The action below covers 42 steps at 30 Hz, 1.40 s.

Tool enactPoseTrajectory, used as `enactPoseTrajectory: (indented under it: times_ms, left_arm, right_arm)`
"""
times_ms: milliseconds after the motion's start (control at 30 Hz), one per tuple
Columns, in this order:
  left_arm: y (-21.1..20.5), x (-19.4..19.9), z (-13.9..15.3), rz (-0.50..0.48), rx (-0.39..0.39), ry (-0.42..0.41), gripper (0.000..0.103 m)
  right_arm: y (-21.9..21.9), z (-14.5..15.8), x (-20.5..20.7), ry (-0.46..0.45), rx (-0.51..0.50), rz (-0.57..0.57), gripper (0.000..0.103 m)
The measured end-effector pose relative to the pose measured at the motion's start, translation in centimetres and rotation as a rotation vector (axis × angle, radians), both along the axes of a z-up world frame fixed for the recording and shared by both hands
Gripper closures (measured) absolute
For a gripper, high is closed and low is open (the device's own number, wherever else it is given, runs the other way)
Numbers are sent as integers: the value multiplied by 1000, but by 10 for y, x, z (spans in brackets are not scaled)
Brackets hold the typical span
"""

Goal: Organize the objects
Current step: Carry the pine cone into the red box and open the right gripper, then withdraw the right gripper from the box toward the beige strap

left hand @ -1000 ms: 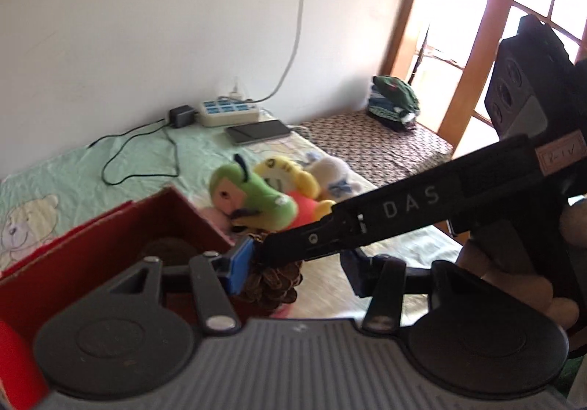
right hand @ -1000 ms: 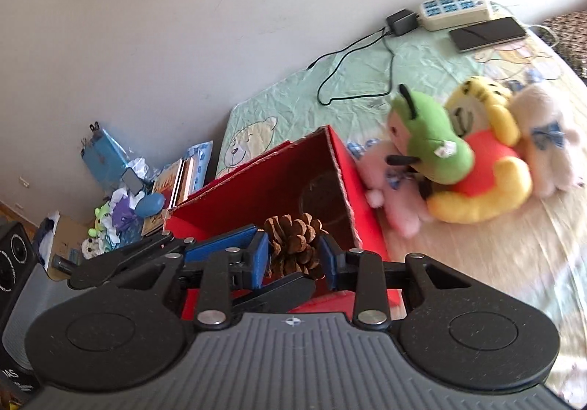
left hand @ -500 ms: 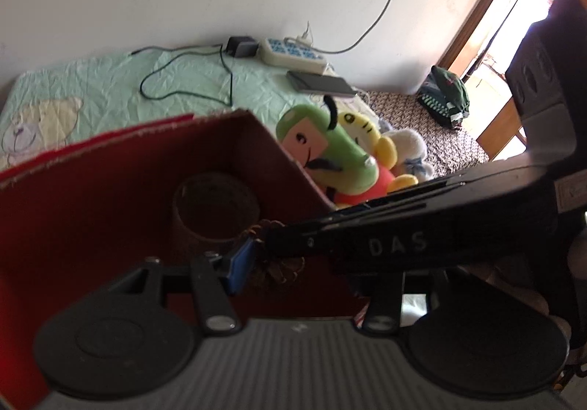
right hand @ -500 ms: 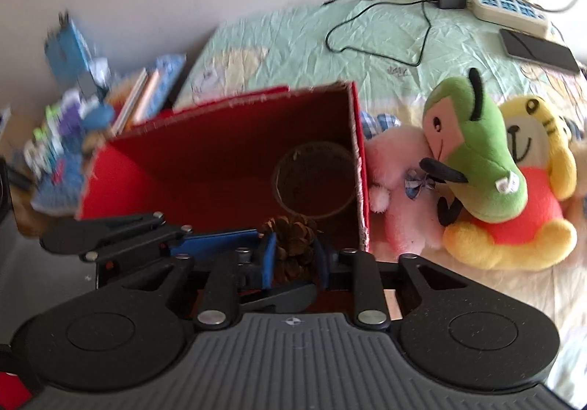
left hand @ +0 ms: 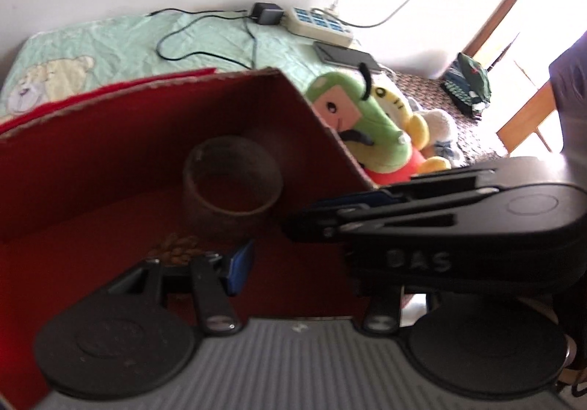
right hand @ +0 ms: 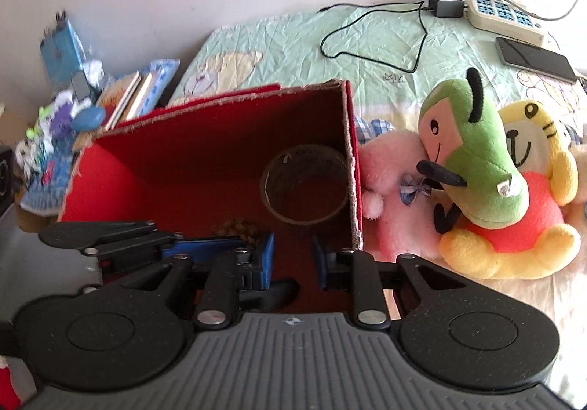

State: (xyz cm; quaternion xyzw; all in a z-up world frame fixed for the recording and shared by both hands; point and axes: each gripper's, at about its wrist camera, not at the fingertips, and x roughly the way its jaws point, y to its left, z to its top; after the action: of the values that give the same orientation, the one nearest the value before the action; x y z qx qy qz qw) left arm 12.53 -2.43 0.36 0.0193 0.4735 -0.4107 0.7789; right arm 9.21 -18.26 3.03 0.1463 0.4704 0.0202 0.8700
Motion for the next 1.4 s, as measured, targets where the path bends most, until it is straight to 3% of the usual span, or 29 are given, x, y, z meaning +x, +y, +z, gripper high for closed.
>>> enactPoseTrajectory:
  times_ms: [100, 233, 400, 567, 667, 767, 967, 1033, 1200, 1267, 1400]
  left_arm:
    - [16, 2, 8, 41, 1, -19, 52]
    - [41, 3, 21, 135, 60, -99, 52]
    - [67, 9, 30, 279, 149, -170, 52]
    - [78, 11, 34, 388, 247, -240, 52]
    - [87, 12, 34, 411, 262, -242, 52]
    - [92, 15, 30, 421, 272, -225, 52]
    - [87, 16, 21, 404, 279, -204, 49]
    - [83, 14, 19, 389, 280, -198, 49]
    - [73, 14, 18, 359, 275, -189, 49]
    - [70, 15, 17, 349, 273, -176, 49]
    - [62, 13, 15, 341, 290, -162, 49]
  right_arm:
    - [-8, 0, -1, -17, 77, -45, 76]
    - [-16, -2, 6, -2, 234, -87, 74]
    - [9, -1, 29, 28, 296, -45, 74]
    - [35, -20, 61, 136, 323, -72, 74]
    - [42, -40, 74, 227, 352, -87, 73]
    - [46, -53, 78, 287, 337, -105, 73]
    - [35, -46, 70, 256, 195, -245, 76]
    - [36, -41, 64, 261, 212, -239, 73]
    - [44, -30, 49, 243, 135, -216, 69]
    - [42, -26, 40, 214, 167, -207, 69]
    - [45, -15, 21, 128, 109, -184, 69]
